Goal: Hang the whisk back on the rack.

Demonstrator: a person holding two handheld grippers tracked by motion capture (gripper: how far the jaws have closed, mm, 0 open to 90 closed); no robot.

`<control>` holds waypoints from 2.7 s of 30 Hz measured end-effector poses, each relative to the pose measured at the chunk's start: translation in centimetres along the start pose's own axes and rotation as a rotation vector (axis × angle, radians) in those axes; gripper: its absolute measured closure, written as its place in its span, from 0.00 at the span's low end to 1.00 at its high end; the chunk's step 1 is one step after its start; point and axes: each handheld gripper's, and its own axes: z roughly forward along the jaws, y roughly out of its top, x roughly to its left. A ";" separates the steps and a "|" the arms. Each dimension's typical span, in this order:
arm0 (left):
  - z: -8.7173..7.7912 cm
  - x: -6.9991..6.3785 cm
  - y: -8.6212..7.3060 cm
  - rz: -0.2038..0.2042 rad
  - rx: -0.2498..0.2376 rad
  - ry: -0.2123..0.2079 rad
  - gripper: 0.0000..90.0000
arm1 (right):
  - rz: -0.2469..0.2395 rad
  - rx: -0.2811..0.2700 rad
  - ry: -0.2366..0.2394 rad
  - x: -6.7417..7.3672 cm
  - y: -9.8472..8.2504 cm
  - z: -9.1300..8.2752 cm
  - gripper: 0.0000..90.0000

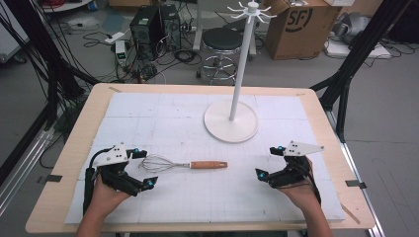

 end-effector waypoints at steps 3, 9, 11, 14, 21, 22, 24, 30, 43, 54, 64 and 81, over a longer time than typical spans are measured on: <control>-0.1 -0.2 0.1 0.001 -0.002 0.000 0.02 | 0.004 0.000 0.000 0.0 0.0 -0.1 0.00; 0.3 -0.5 1.1 0.028 0.015 -0.007 0.02 | -0.006 0.005 0.000 0.2 0.0 0.0 0.00; 0.5 -0.5 1.5 0.029 0.025 -0.008 0.02 | -0.012 -0.001 0.003 0.4 -0.1 -0.1 0.00; 1.1 -0.4 2.0 0.026 0.040 -0.012 0.02 | 0.001 0.004 0.003 0.3 -0.3 -0.3 0.00; 2.4 -0.5 3.7 0.053 0.095 -0.013 0.02 | 0.008 -0.002 -0.001 0.1 -0.4 -0.5 0.00; 2.7 -0.5 3.9 0.055 0.104 -0.013 0.02 | 0.012 -0.001 -0.007 0.1 -0.4 -0.4 0.00; 3.2 -0.5 4.3 0.061 0.124 -0.012 0.02 | 0.013 0.002 -0.009 0.0 -0.4 -0.4 0.00; 4.8 -0.8 5.2 0.093 0.175 -0.015 0.02 | 0.013 0.010 -0.013 -0.1 -0.4 -0.2 0.00; 9.1 -1.2 6.9 0.139 0.340 -0.052 0.02 | 0.013 0.003 -0.009 -0.1 -0.4 -0.3 0.00; 12.9 -2.0 7.9 0.197 0.453 -0.063 0.02 | 0.011 -0.001 -0.008 -0.3 -0.4 -0.2 0.00; 14.7 -1.5 7.8 0.209 0.519 -0.069 0.02 | 0.012 0.005 -0.004 -0.2 -0.4 -0.1 0.00; 16.8 -1.1 6.9 0.235 0.724 -0.086 0.42 | -0.005 0.030 -0.002 0.0 -0.3 0.5 0.00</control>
